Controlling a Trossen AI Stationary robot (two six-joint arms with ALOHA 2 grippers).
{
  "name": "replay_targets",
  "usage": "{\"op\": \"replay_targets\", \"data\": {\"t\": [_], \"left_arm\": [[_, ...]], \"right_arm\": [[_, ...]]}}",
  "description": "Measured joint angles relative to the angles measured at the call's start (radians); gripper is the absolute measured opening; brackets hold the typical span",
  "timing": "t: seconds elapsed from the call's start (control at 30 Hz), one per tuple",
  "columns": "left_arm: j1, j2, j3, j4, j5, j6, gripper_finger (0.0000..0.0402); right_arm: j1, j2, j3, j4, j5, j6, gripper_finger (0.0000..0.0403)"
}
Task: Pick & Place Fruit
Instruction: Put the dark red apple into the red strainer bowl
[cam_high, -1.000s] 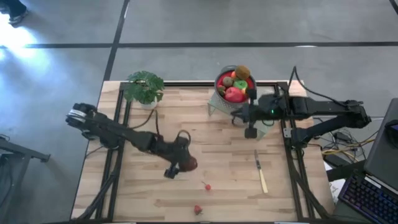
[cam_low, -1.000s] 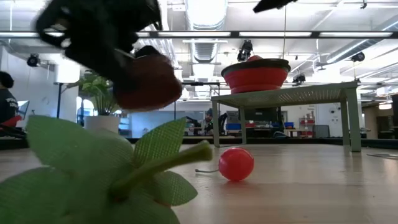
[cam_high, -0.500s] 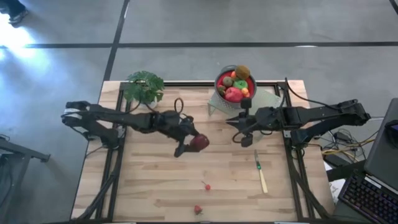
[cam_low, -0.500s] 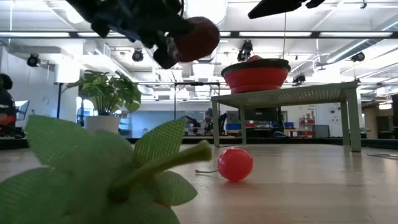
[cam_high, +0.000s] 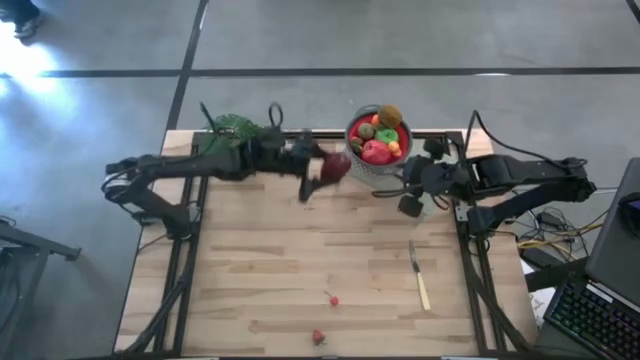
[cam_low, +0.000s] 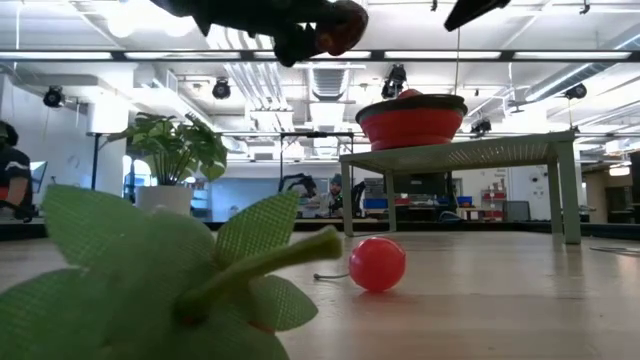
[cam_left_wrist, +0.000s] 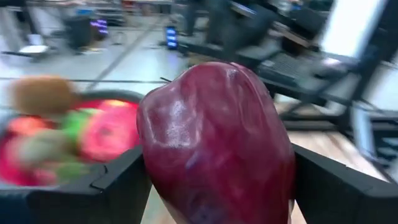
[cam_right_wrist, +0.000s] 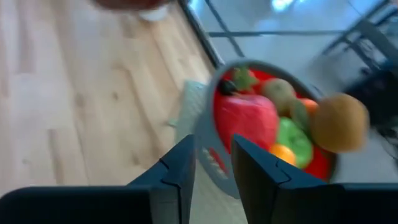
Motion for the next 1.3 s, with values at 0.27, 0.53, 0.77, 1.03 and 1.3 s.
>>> {"op": "replay_targets", "data": {"t": [0.27, 0.53, 0.77, 1.03, 1.3], "left_arm": [[0.151, 0.125, 0.296, -0.223, -0.004, 0.013, 0.0328], [0.166, 0.337, 0.621, -0.492, -0.011, 0.174, 0.0328], [0.167, 0.453, 0.727, -0.535, -0.059, 0.235, 0.0328], [0.166, 0.493, 0.723, -0.533, -0.089, 0.311, 0.0333], [0.166, 0.494, 0.723, -0.524, -0.157, 0.413, 0.0334]], "right_arm": [[-0.002, -0.005, 0.062, -0.139, 0.227, 0.116, 0.0061], [-0.003, -0.015, 0.096, -0.165, 0.304, 0.122, 0.0032], [-0.003, -0.034, 0.087, -0.169, 0.304, 0.119, 0.0030], [-0.003, -0.053, 0.078, -0.188, 0.303, 0.122, 0.0043], [-0.003, -0.051, 0.074, -0.188, 0.303, 0.122, 0.0054]]}}
